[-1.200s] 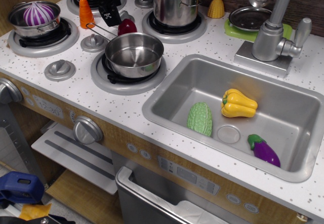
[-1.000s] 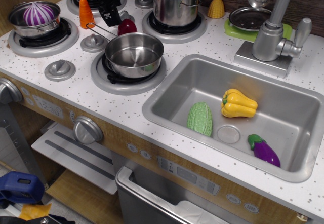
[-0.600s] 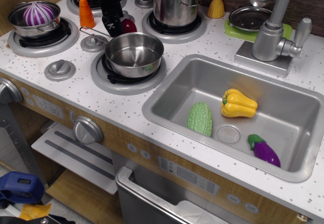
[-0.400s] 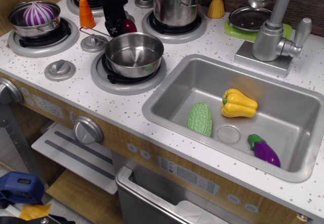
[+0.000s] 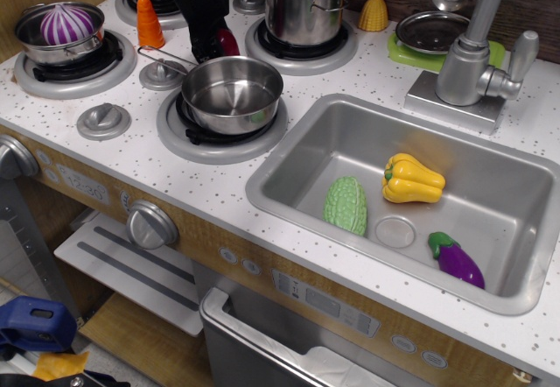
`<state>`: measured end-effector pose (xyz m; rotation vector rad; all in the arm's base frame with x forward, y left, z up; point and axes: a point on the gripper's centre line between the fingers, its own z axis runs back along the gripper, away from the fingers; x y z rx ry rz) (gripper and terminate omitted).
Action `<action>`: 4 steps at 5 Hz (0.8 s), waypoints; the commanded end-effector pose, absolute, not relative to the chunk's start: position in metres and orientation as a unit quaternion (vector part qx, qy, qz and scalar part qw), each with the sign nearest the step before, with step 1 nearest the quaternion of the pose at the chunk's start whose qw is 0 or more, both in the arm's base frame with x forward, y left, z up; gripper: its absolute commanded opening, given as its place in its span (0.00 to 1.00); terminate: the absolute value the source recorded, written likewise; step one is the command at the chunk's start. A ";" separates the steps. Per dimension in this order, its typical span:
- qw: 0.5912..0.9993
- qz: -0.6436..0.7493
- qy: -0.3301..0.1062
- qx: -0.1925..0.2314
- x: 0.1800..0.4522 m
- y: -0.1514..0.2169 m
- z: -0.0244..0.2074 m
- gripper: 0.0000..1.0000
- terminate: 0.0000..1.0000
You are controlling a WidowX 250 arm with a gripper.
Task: Put sweet potato in pan which is on stove
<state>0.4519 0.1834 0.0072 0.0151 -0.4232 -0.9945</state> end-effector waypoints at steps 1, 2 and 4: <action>0.849 -0.482 -0.216 0.023 0.461 0.193 0.031 0.00 0.00; 0.846 -0.492 -0.200 0.050 0.461 0.186 0.052 0.00 0.00; 0.849 -0.487 -0.165 0.122 0.447 0.167 0.097 0.00 0.00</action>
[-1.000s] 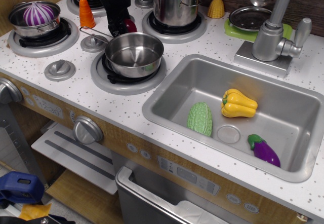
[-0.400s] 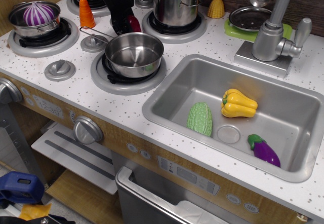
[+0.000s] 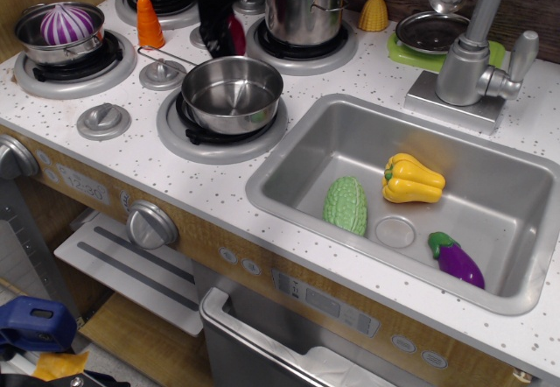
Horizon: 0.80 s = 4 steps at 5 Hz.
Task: Put sweet potato in pan which is on stove
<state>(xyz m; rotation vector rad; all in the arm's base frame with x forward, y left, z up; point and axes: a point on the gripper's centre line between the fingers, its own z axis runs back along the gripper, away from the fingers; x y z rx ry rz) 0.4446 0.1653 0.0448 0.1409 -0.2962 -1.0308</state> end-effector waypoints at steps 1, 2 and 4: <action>0.850 -0.486 -0.133 0.153 0.439 0.154 0.112 0.00 0.00; 0.864 -0.464 -0.115 0.155 0.423 0.144 0.125 0.00 0.00; 0.894 -0.410 -0.125 0.132 0.395 0.127 0.118 0.00 0.00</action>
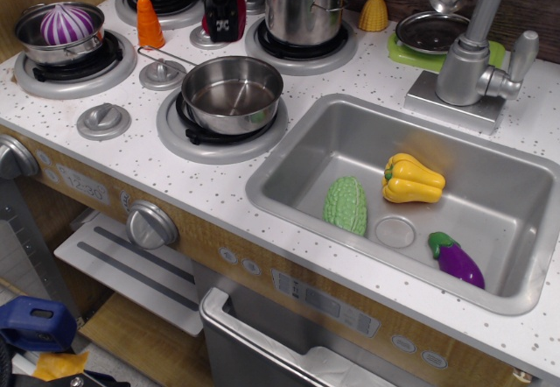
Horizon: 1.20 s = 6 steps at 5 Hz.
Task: Put sweet potato in pan which is on stove
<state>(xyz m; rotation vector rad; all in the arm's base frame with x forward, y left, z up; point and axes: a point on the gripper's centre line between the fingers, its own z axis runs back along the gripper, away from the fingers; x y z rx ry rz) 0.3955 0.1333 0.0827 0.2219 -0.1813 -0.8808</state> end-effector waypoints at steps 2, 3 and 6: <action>0.916 -0.355 -0.158 0.100 0.373 0.110 0.089 0.00 0.00; 0.925 -0.329 -0.175 0.074 0.369 0.107 0.074 1.00 0.00; 0.925 -0.327 -0.188 0.052 0.369 0.111 0.066 1.00 0.00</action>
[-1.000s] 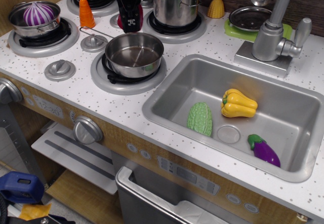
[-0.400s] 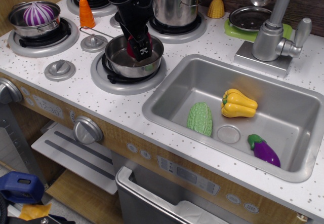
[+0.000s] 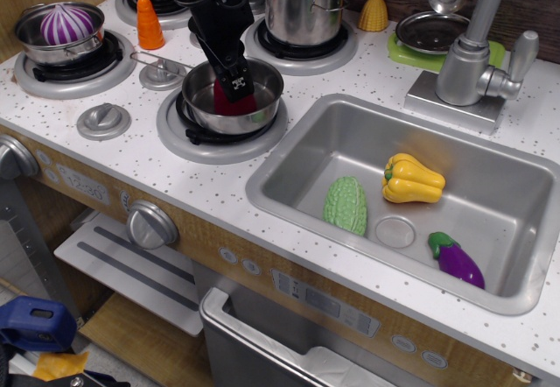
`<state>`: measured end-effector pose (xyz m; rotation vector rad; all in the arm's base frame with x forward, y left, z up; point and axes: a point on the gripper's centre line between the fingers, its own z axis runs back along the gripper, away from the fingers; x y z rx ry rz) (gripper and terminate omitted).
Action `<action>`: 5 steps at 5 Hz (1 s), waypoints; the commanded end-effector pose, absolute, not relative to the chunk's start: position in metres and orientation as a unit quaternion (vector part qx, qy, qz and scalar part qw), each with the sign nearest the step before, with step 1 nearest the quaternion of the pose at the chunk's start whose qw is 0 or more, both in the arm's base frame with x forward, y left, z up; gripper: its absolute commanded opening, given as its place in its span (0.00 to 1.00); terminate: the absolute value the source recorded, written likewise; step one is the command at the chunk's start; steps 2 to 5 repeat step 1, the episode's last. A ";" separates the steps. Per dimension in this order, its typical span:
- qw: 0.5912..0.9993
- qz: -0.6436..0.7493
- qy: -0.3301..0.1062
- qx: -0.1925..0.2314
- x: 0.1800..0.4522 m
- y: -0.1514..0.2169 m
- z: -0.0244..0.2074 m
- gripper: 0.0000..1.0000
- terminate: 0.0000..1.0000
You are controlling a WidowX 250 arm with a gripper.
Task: Put sweet potato in pan which is on stove
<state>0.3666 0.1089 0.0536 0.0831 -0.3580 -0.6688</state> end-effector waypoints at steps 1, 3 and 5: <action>0.925 -0.327 -0.188 0.052 0.369 0.111 0.066 1.00 1.00; 0.925 -0.327 -0.188 0.052 0.369 0.111 0.066 1.00 1.00; 0.925 -0.327 -0.188 0.052 0.369 0.111 0.066 1.00 1.00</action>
